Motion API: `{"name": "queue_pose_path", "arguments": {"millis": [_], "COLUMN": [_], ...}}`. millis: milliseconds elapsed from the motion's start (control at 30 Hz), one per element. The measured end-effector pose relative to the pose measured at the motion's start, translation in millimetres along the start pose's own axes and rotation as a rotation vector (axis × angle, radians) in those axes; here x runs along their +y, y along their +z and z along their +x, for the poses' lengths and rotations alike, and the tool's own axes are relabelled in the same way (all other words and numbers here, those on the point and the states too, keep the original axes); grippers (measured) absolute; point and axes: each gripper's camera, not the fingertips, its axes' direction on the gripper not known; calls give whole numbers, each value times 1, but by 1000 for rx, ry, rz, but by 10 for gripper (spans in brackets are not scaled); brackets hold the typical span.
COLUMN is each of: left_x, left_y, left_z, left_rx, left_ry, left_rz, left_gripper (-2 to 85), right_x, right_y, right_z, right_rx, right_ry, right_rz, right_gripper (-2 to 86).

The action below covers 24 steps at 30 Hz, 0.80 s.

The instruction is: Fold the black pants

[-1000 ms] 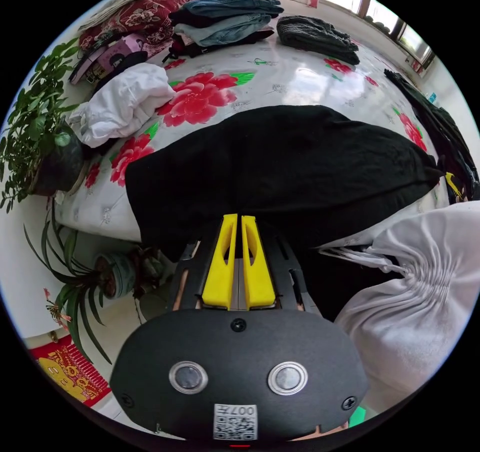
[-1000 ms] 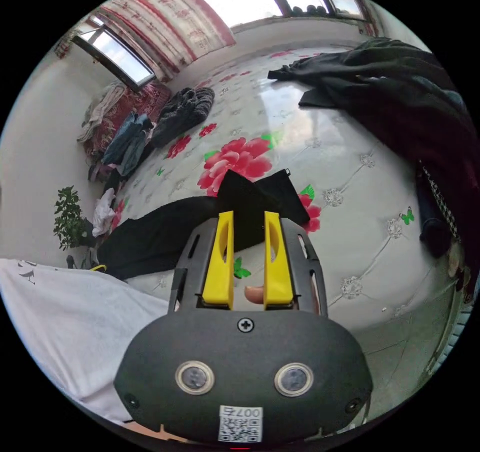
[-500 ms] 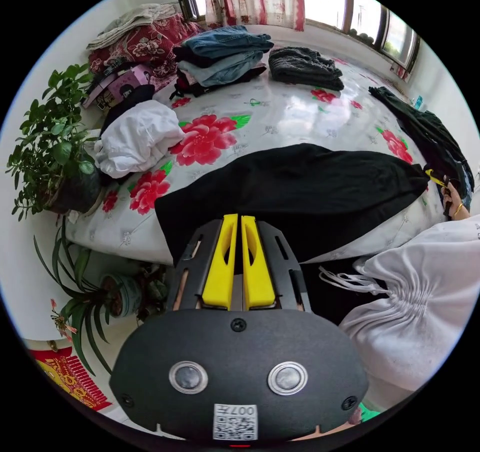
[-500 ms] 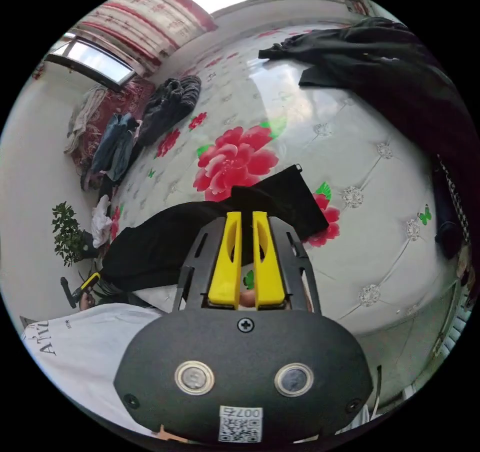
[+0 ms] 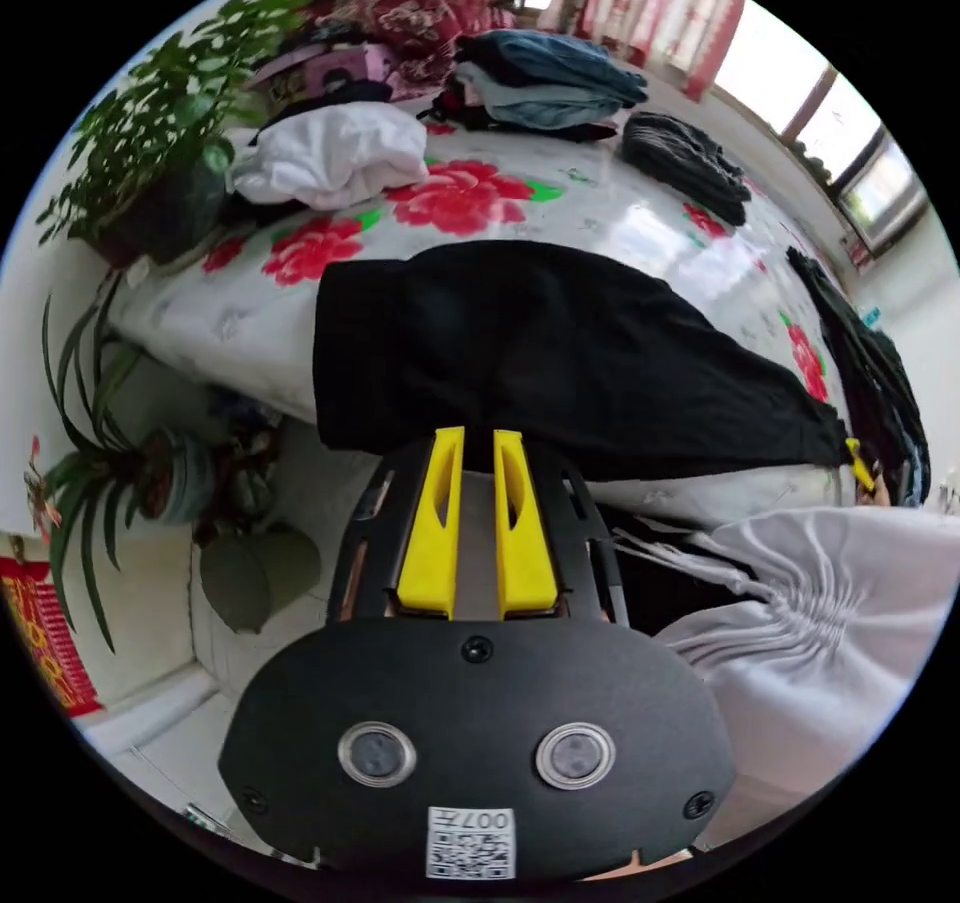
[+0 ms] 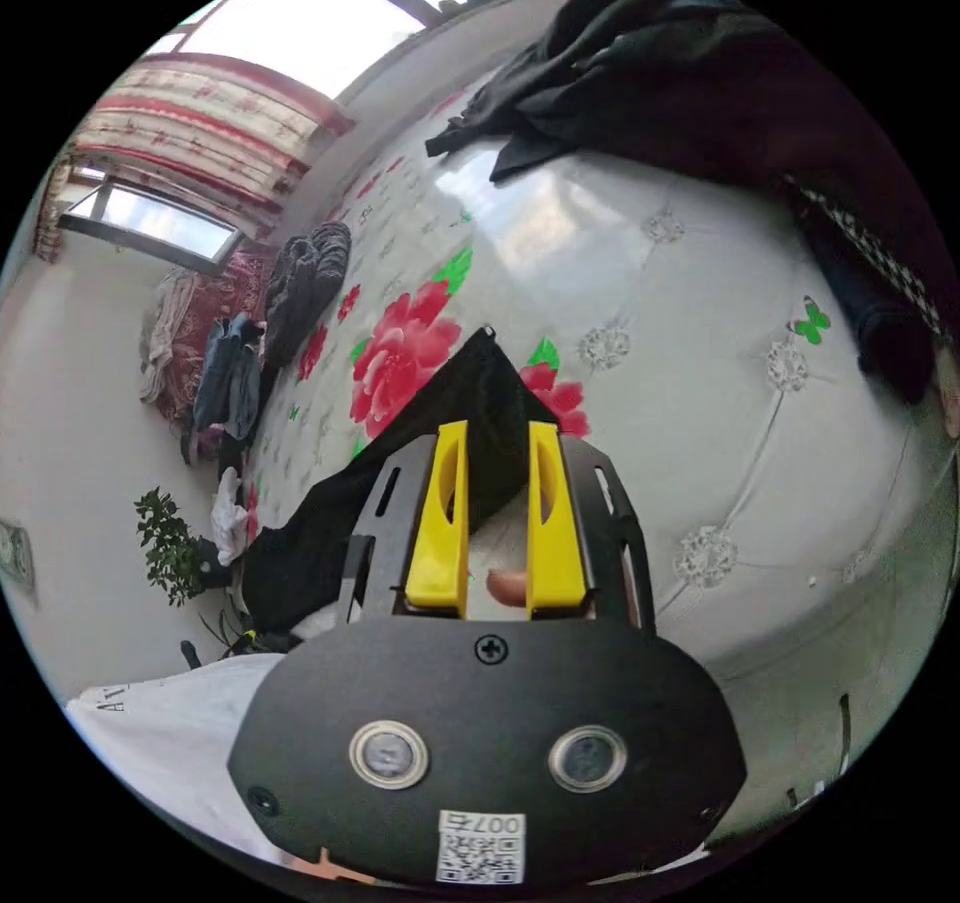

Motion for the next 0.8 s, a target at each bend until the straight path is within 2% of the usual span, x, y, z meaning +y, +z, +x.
{"name": "queue_pose_path", "arguments": {"millis": [200, 367, 533, 633, 700, 800], "left_x": [33, 60, 95, 126, 139, 141], "left_y": [-20, 1, 23, 39, 47, 53], "left_z": [-74, -159, -222, -255, -271, -291], "left_rx": [127, 332, 463, 611, 661, 675], "left_ry": [-193, -515, -828, -1013, -1086, -1090], "left_rz": [92, 124, 201, 315, 359, 395], "left_gripper": [51, 74, 103, 119, 126, 135], "right_x": [41, 47, 47, 43, 42, 28], "right_y": [-17, 0, 24, 34, 25, 5], "right_z": [34, 40, 35, 34, 21, -45], "right_rx": [-151, -192, -254, -403, -464, -476], "right_ry": [127, 220, 350, 422, 400, 165], "right_rz": [58, 159, 265, 224, 269, 256], "right_gripper": [71, 73, 62, 48, 40, 32]}}
